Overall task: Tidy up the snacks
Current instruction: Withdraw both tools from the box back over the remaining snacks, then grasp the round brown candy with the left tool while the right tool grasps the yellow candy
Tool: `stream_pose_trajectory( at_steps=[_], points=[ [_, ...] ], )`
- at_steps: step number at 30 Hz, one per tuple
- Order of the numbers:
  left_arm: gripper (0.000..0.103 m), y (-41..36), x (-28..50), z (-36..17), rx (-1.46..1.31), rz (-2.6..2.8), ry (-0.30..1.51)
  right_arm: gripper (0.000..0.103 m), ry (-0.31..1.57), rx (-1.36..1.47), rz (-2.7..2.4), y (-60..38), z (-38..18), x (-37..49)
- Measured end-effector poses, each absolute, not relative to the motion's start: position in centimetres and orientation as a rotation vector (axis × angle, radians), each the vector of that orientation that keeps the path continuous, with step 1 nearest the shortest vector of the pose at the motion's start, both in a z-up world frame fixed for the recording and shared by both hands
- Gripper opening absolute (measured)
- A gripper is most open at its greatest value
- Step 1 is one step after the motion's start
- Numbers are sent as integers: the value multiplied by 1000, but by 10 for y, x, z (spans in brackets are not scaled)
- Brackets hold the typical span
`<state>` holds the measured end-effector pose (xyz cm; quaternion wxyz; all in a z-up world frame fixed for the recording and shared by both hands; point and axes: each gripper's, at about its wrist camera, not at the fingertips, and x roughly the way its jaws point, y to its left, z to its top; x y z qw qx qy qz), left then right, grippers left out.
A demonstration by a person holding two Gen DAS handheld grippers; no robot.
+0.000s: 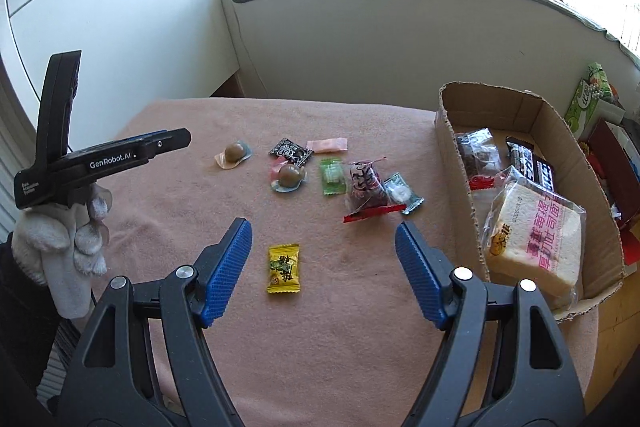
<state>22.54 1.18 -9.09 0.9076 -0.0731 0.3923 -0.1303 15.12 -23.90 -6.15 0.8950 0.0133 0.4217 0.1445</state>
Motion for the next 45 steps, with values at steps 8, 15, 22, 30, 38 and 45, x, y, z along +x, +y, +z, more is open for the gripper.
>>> stream_pose_trajectory(
  at_steps=[8,15,22,30,38,45],
  points=[
    [35,-4,246,-114,-110,-282,858,74,955,8,330,-216,-102,154],
    [35,-20,271,-129,-72,-287,899,69,1000,16,337,-210,-120,162],
    [35,-20,280,-137,-78,-277,915,52,1021,4,348,-202,-129,169],
    [34,-22,279,-137,-62,-271,904,37,1013,-77,346,-189,-129,162],
    [30,-22,278,-135,-56,-270,892,25,1004,-140,338,-182,-125,154],
    [27,-19,275,-133,-48,-271,886,25,1004,-89,343,-188,-125,159]
  ],
)
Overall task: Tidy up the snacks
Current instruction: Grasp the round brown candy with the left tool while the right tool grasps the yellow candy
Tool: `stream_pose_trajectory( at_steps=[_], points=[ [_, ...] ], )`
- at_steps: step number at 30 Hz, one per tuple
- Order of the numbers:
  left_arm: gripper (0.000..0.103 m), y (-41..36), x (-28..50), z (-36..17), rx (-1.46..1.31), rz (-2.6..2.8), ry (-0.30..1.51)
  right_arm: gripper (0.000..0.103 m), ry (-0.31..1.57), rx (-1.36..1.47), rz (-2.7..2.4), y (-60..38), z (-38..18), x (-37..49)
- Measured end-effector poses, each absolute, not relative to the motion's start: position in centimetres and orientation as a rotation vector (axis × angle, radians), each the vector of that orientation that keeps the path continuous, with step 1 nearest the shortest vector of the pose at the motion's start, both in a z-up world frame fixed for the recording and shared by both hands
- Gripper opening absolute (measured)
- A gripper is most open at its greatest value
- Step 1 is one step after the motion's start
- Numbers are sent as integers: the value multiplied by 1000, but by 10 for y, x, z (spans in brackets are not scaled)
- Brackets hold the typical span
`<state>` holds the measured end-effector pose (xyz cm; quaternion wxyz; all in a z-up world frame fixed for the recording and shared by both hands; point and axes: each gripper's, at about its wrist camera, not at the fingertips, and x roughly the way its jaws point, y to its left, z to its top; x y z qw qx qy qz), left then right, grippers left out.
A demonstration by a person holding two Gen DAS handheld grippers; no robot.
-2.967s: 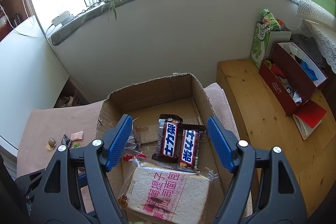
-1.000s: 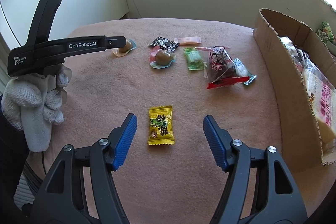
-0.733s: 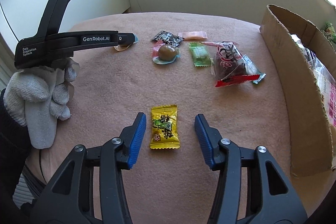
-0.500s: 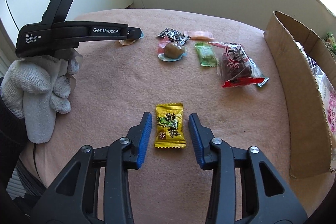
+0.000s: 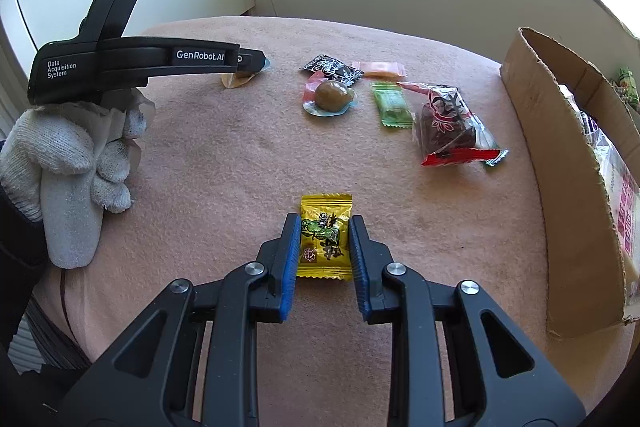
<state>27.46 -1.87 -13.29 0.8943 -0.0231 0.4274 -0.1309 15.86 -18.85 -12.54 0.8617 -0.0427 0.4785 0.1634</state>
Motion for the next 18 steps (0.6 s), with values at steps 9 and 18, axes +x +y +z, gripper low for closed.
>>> stream_pose_trajectory(
  at_steps=[9,18],
  points=[
    [24,-17,267,-128,-38,-279,873,25,983,-67,332,-197,-123,161],
    [24,-17,256,-106,-58,-309,832,25,927,-33,310,-214,-100,158]
  ],
)
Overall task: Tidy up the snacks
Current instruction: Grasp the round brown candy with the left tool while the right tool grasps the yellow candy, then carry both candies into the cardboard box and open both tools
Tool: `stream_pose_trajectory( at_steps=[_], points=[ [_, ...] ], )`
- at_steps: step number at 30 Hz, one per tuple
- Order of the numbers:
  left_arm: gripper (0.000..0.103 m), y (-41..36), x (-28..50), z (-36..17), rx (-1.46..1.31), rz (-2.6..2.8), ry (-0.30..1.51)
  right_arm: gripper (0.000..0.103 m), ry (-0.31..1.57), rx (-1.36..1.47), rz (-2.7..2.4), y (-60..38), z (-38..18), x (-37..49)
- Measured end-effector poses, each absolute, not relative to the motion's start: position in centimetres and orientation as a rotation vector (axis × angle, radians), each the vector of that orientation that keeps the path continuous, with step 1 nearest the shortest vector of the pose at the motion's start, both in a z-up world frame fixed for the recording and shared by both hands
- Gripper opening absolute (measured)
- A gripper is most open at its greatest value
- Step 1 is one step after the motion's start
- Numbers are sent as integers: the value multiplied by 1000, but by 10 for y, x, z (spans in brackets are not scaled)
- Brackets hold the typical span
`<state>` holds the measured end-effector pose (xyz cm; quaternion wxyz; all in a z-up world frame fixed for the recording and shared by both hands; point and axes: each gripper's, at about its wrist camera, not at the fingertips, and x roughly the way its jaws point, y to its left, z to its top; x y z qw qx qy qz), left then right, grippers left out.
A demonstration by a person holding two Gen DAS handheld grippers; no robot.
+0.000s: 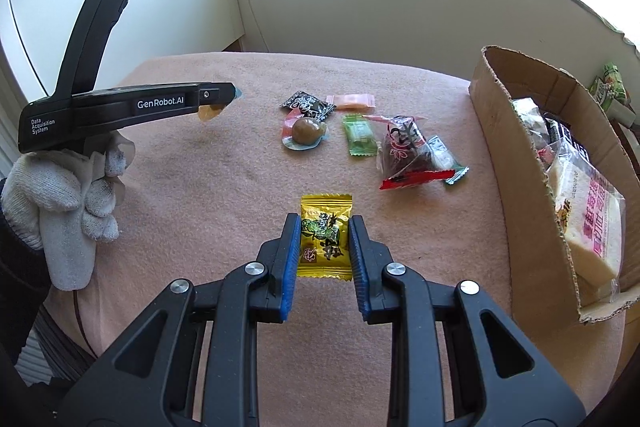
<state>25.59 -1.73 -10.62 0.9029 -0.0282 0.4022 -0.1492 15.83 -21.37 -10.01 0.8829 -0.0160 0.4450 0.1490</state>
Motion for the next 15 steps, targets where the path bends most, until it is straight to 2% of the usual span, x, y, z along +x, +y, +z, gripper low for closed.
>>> stream_pose_trajectory(
  at_steps=[15],
  points=[
    [24,-79,247,-72,-43,-444,768,25,826,11,186,-284,-57,167]
  ],
)
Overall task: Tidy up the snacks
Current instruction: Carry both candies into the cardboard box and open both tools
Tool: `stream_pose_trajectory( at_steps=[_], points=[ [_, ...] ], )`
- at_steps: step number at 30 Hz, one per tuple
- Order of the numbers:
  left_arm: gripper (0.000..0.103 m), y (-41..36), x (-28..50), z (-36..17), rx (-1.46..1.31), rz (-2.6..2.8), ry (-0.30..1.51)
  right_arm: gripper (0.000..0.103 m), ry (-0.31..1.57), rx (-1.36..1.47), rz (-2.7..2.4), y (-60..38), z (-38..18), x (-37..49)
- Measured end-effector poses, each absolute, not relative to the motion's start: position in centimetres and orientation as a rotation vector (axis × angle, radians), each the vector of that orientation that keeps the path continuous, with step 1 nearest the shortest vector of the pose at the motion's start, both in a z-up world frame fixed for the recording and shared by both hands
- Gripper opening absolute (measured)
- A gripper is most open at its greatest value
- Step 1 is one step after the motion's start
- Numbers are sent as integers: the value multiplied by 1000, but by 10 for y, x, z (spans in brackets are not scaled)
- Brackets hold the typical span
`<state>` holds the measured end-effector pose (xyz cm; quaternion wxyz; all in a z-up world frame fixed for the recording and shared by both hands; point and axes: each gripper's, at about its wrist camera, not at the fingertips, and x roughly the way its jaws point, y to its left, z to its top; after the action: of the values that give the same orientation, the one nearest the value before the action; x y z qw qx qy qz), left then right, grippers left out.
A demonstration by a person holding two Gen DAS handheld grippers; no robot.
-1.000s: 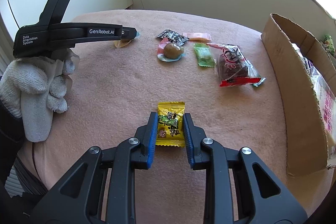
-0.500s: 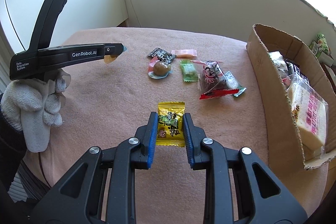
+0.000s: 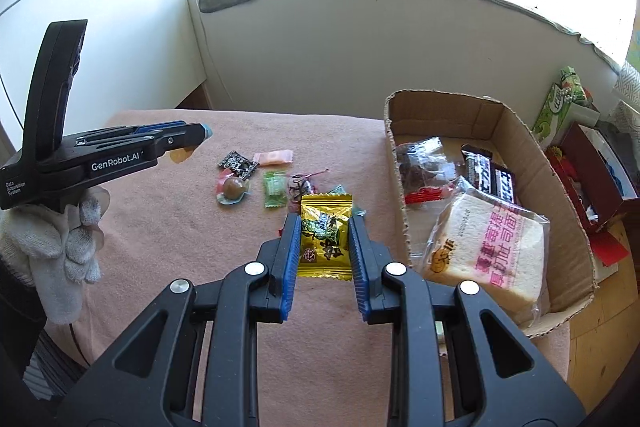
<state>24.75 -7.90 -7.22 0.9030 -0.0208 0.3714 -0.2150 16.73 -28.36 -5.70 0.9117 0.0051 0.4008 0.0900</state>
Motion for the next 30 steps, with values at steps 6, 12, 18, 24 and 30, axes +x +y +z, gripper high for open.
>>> stream_pose_trajectory(
  at_steps=[6,12,18,24,30],
  points=[
    [24,-111,253,-65,-34,-494,759,25,804,38,120,-321,-48,171],
    [24,-148,261,-62,-18,-543,756,25,797,70,74,-359,-42,185],
    [24,-180,275,-61,-8,-574,762,25,797,88,52,-385,-39,206],
    [24,-207,286,-61,13,-602,767,25,807,85,41,-402,-42,228],
    [24,-228,292,-61,33,-630,767,25,823,95,37,-416,-49,248]
  ],
)
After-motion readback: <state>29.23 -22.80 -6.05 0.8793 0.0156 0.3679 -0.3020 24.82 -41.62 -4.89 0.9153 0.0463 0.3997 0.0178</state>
